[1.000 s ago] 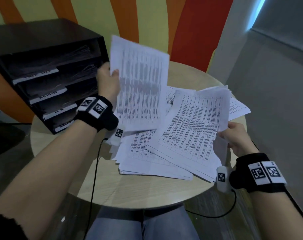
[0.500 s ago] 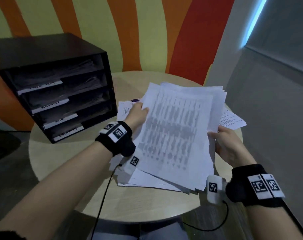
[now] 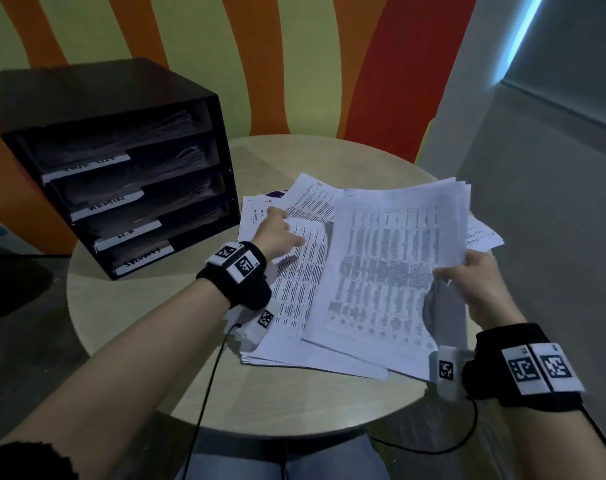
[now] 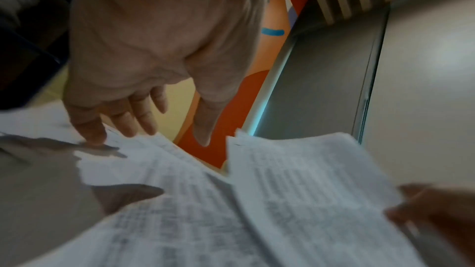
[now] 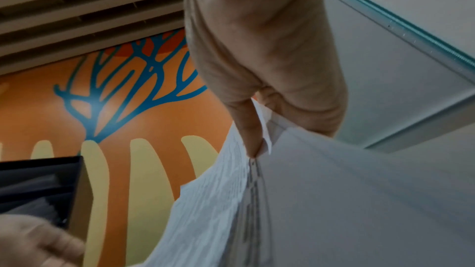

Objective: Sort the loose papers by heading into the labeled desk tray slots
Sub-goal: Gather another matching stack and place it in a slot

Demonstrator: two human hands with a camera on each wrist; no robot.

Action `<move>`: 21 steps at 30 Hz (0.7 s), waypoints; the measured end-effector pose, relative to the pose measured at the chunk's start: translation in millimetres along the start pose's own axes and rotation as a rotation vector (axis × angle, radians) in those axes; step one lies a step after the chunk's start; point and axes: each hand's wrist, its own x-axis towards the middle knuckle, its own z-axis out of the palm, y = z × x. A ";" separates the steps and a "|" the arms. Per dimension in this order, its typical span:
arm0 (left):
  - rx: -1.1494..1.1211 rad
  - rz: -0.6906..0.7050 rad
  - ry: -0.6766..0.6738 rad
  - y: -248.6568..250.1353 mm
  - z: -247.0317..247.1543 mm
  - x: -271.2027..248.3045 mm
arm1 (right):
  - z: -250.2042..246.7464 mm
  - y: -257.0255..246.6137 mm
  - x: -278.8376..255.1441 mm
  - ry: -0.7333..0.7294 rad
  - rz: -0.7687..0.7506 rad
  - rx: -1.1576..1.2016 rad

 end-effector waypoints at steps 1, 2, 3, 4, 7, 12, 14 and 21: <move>0.090 -0.019 0.029 -5.7 -7.4 3.7 | -4.1 1.5 2.8 0.040 0.004 0.016; 0.172 -0.044 0.037 -10.7 -13.9 6.9 | -7.1 2.7 4.7 0.078 0.009 0.046; 0.230 -0.067 0.025 -14.4 -19.0 7.6 | -9.3 3.9 6.8 0.110 0.012 0.086; 0.258 -0.091 0.004 -17.4 -21.9 9.0 | -10.9 5.4 8.7 0.131 0.016 0.125; 0.252 -0.135 -0.049 -20.8 -22.1 8.7 | -9.9 6.3 9.7 0.134 0.026 0.213; 0.497 -0.078 -0.007 -15.7 -12.3 11.7 | -6.1 8.4 8.2 0.092 0.031 0.260; 0.500 -0.079 0.010 -14.9 -10.1 15.1 | -6.0 8.9 8.0 0.074 0.032 0.265; 0.596 -0.077 0.007 -12.6 -6.4 18.6 | -2.8 8.4 7.1 0.060 0.020 0.248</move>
